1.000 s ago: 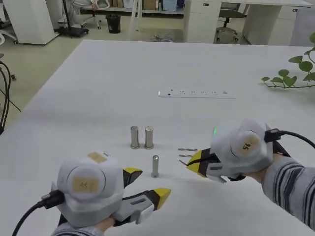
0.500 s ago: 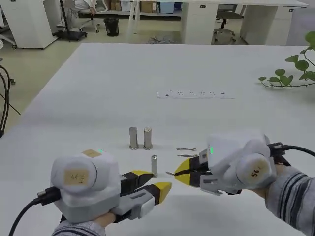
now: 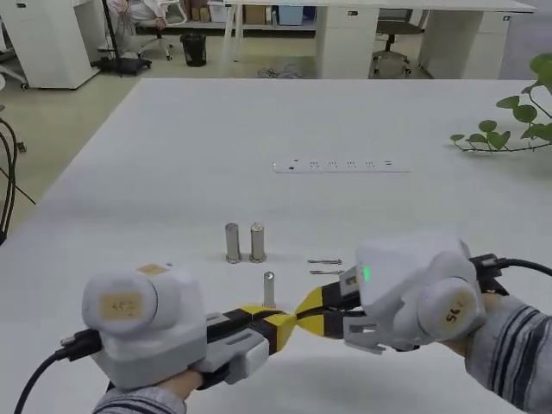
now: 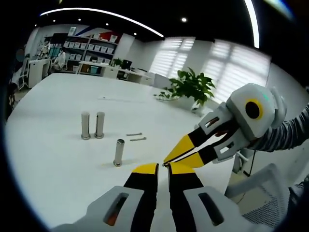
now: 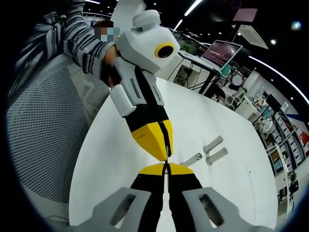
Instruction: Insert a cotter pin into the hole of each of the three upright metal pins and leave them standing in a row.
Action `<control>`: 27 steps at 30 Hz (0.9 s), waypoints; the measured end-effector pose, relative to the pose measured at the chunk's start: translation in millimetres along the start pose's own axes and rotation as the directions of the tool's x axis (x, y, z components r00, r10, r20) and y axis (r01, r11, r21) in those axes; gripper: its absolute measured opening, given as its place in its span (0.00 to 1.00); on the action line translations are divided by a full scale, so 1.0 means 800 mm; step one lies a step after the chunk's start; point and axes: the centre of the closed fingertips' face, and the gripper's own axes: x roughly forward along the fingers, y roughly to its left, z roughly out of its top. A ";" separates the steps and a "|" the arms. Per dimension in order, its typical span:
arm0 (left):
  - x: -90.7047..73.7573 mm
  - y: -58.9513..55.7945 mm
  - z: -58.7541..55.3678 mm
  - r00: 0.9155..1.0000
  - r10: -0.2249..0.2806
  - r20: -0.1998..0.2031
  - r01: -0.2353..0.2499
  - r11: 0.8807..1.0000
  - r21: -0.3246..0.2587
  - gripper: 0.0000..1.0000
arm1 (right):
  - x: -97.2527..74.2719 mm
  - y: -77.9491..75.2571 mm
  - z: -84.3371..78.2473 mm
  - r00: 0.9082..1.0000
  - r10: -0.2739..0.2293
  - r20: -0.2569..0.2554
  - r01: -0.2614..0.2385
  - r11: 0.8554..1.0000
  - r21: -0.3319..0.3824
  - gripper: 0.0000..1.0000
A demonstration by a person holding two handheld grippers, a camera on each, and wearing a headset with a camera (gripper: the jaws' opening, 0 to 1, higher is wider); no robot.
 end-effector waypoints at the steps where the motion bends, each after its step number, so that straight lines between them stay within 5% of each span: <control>1: 0.000 0.000 0.000 1.000 -0.001 0.001 0.001 1.000 -0.002 0.01 | 0.000 0.001 0.001 1.000 0.000 0.001 0.000 1.000 -0.002 0.00; 8: 0.000 -0.003 0.000 1.000 -0.007 0.004 0.008 1.000 -0.020 0.00 | 0.000 0.001 0.001 1.000 -0.005 -0.001 0.005 1.000 -0.006 0.00; 18: -0.003 -0.005 -0.004 1.000 -0.023 -0.016 0.024 0.997 0.075 0.00 | -0.001 -0.004 -0.003 1.000 -0.017 -0.009 0.017 1.000 0.020 0.00; 27: -0.004 -0.008 -0.004 0.999 -0.038 -0.019 0.039 0.998 0.041 0.00 | -0.001 0.000 -0.007 1.000 -0.007 -0.031 0.006 1.000 -0.004 0.00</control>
